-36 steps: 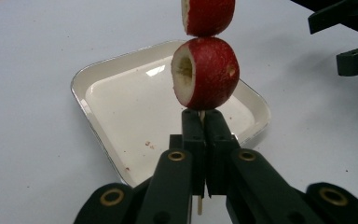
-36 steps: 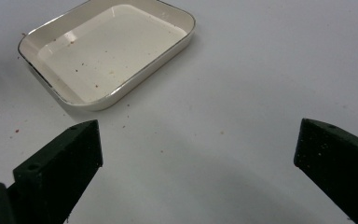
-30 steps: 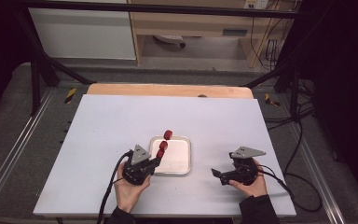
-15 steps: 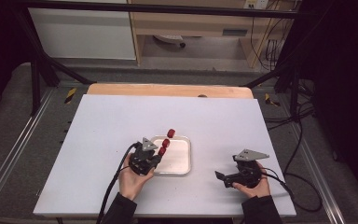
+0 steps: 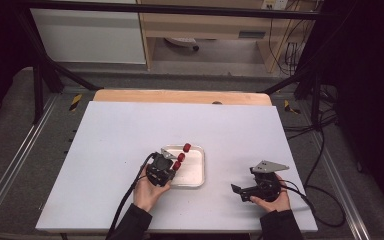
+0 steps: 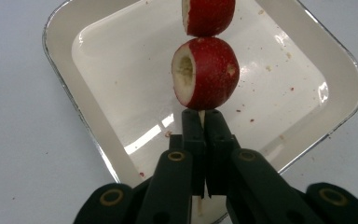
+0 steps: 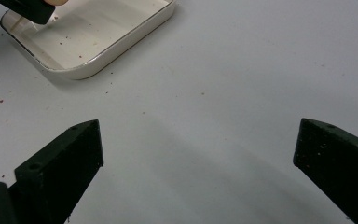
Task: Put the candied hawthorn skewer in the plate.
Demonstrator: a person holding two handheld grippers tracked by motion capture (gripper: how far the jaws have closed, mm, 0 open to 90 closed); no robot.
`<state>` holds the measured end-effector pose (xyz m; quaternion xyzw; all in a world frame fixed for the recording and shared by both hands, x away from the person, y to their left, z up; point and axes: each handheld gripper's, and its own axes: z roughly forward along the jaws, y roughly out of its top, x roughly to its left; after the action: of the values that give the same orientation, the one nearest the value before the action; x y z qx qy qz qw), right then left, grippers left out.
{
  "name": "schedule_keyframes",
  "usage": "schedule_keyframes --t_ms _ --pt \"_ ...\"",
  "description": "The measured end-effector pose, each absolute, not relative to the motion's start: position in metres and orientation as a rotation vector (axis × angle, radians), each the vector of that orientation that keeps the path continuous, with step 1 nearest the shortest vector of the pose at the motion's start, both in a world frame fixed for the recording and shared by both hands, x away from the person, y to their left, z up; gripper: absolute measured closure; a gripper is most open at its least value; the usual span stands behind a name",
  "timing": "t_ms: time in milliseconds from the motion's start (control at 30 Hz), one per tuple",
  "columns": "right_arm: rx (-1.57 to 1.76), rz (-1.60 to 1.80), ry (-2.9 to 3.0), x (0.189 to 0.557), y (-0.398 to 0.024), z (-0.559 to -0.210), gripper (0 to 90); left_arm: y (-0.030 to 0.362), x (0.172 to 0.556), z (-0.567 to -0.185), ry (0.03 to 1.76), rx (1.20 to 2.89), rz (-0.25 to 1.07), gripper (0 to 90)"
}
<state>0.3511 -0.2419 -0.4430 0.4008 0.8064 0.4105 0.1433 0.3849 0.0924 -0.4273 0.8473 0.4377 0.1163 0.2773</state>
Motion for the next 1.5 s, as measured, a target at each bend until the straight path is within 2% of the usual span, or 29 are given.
schedule_keyframes --t_ms 300,433,567,867,1067,1333,1500 --pt "1.160 1.187 2.321 0.351 -0.242 -0.443 2.0 0.095 0.388 -0.430 1.156 2.297 0.328 87.9" --pt "1.163 1.188 2.320 0.351 -0.242 -0.443 2.1 0.100 0.387 -0.425 1.128 2.288 0.345 84.0" --pt "1.166 1.192 2.315 0.351 -0.242 -0.441 2.0 0.112 0.387 -0.415 1.093 2.254 0.303 74.8" --pt "1.176 1.216 2.300 0.351 -0.244 -0.439 1.6 0.144 0.387 -0.390 0.971 2.195 0.243 39.0" --pt "1.180 1.223 2.296 0.350 -0.245 -0.438 1.3 0.171 0.381 -0.386 0.928 2.190 0.255 21.6" --pt "1.186 1.223 2.297 0.350 -0.244 -0.438 1.0 0.212 0.361 -0.400 0.915 2.157 0.348 13.0" --pt "1.175 1.215 2.307 0.351 -0.243 -0.440 0.8 0.236 0.349 -0.417 0.960 2.106 0.371 13.2"
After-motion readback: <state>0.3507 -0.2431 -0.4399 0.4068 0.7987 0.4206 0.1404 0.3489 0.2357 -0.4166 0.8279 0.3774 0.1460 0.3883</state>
